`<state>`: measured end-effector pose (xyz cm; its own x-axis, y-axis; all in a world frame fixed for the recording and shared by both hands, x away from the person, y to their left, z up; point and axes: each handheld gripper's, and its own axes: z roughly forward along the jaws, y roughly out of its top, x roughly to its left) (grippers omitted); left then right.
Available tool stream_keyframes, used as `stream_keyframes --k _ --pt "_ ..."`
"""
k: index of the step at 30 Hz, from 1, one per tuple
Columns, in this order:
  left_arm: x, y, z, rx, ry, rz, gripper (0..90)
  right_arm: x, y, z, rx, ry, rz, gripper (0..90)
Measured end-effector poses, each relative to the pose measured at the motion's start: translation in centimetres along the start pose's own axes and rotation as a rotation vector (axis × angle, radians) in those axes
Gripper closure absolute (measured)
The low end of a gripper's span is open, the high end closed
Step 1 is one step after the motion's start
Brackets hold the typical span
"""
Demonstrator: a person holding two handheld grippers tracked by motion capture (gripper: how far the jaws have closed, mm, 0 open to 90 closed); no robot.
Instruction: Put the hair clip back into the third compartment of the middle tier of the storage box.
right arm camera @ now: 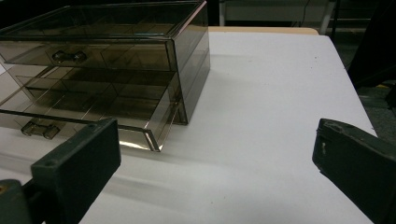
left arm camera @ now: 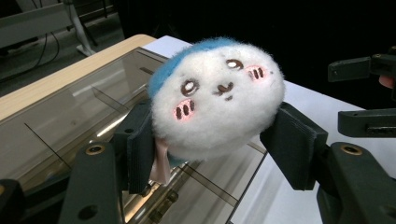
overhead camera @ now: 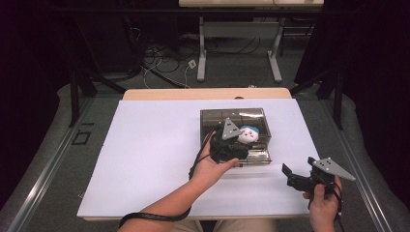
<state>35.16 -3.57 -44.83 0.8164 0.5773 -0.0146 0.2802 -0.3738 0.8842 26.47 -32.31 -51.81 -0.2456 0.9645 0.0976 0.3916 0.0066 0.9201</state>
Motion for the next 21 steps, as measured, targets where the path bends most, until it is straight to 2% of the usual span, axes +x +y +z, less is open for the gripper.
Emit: stream_keyframes --k 21 --pt "-0.8 -1.0 2.1 0.049 -0.012 -0.010 38.6 -0.1 0.0 0.0 -0.001 -0.001 -0.005 0.6"
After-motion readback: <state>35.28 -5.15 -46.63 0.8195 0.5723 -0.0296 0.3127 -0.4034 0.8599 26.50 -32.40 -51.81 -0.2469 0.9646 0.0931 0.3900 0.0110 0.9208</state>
